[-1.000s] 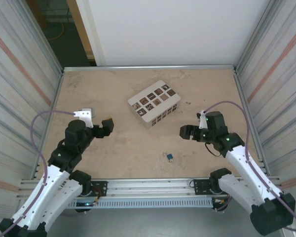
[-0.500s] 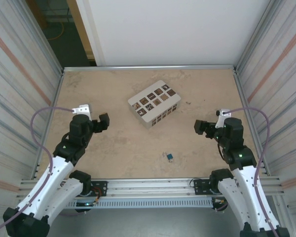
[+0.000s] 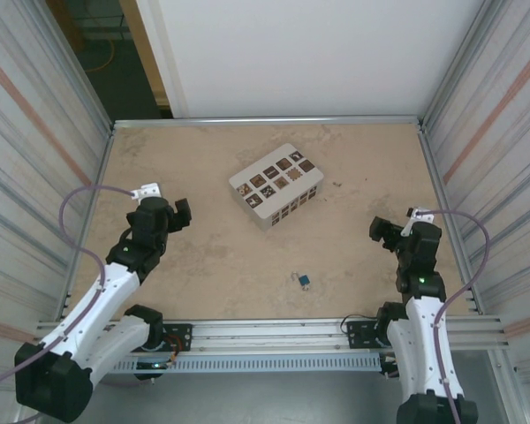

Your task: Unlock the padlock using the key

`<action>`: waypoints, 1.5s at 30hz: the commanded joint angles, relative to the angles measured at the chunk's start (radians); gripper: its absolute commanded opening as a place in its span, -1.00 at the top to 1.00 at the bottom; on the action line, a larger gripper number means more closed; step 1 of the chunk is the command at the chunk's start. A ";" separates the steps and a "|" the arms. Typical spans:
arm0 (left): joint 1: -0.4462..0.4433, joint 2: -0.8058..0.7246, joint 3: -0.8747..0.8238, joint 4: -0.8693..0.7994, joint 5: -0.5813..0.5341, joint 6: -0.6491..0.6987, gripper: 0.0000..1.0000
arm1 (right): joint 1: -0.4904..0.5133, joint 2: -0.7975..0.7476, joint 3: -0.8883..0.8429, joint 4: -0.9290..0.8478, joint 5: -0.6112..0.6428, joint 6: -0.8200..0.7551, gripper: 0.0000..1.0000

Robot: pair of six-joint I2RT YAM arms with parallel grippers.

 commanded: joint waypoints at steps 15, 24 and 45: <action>0.008 0.072 0.051 0.055 -0.061 -0.031 -0.97 | -0.009 0.328 -0.125 0.559 -0.020 -0.013 -0.98; 0.008 0.101 0.065 0.062 -0.057 -0.034 -0.97 | 0.007 0.506 -0.139 0.849 -0.047 -0.076 -0.98; 0.041 0.089 0.057 0.048 -0.062 -0.024 -0.97 | 0.079 0.965 -0.057 1.229 -0.100 -0.170 -0.98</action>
